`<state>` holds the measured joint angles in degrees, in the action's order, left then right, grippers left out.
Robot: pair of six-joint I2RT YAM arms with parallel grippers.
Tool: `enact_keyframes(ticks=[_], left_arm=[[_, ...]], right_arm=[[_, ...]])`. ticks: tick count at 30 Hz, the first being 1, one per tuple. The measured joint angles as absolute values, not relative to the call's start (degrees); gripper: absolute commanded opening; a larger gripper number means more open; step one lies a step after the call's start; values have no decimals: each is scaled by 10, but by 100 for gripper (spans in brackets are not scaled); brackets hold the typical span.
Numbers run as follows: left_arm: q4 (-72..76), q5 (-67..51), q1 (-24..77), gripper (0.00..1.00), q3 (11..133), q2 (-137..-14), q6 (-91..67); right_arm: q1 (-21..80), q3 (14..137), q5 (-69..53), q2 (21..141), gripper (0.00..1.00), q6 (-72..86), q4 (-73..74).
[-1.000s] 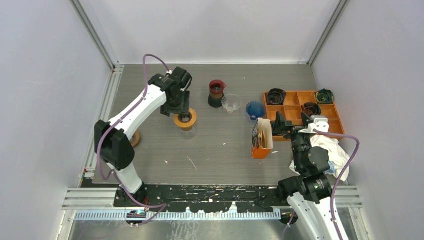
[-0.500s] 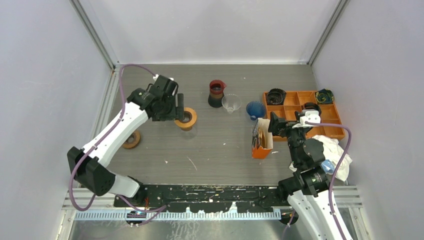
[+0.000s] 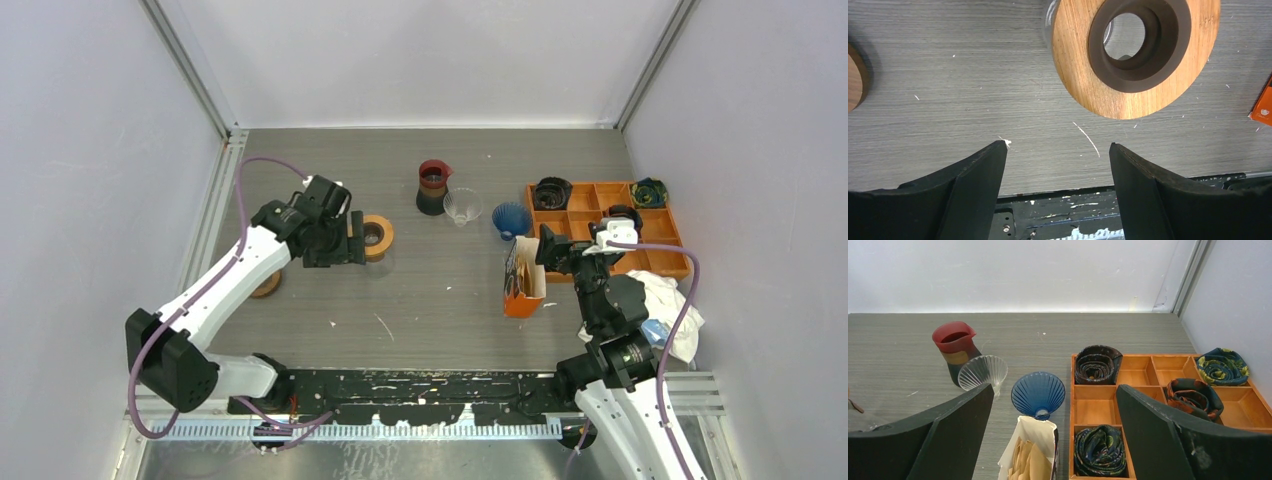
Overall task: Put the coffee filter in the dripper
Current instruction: Move the coffee server to the center of the board.
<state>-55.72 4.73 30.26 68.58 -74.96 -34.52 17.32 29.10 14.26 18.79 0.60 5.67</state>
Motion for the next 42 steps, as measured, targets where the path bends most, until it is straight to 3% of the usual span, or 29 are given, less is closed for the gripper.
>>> enact_keyframes(ticks=[21, 42], left_arm=[[-518, 44, 303, 76, 688, -812, -345], [-467, 7, 263, 81, 697, -752, -343]], right_arm=[[173, 291, 145, 187, 100, 5, 57], [173, 336, 92, 262, 100, 3, 78]])
